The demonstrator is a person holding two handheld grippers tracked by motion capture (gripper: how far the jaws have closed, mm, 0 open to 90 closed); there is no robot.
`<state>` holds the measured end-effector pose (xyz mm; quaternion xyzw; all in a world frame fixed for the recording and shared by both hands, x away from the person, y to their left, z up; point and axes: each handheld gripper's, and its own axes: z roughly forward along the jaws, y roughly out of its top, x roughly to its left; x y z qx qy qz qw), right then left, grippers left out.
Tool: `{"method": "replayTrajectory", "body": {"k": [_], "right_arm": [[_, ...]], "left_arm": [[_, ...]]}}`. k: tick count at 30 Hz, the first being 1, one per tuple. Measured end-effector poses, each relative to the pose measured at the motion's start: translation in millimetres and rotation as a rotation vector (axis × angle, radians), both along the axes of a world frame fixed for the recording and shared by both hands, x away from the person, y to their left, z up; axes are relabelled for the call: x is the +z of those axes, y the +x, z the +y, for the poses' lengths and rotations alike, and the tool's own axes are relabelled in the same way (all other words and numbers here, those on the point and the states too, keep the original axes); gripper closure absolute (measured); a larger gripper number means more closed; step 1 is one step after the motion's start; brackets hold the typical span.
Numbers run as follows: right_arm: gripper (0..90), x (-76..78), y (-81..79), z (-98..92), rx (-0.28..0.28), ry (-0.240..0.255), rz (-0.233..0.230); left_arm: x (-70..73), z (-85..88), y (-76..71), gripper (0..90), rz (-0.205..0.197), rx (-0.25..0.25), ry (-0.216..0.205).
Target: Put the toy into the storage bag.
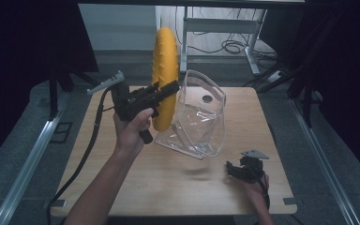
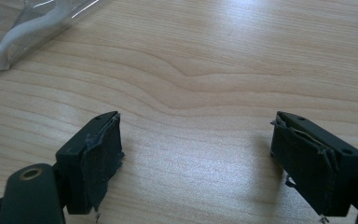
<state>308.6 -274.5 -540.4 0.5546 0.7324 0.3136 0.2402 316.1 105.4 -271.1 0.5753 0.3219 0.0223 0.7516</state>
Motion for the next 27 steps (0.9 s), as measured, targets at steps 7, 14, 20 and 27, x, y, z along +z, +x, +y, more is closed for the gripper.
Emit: {"method": "replayTrajectory", "body": {"k": [7, 14, 20, 27], "right_arm": [[16.2, 0.0, 0.1, 0.0, -0.001, 0.001, -0.001], [16.2, 0.0, 0.0, 0.2, -0.003, 0.002, -0.001], [16.3, 0.0, 0.0, 0.2, -0.004, 0.003, 0.0], [16.3, 0.0, 0.1, 0.1, -0.003, 0.001, -0.002]], "left_arm": [[5.5, -8.0, 2.6, 50.6, -0.01, 0.009, 0.0], [9.8, -21.0, 7.2, 50.5, -0.018, 0.023, -0.016], [10.6, -35.3, 9.5, 50.5, -0.017, 0.01, -0.026], [13.3, -61.4, 13.1, 50.5, -0.029, -0.002, -0.027]]}}
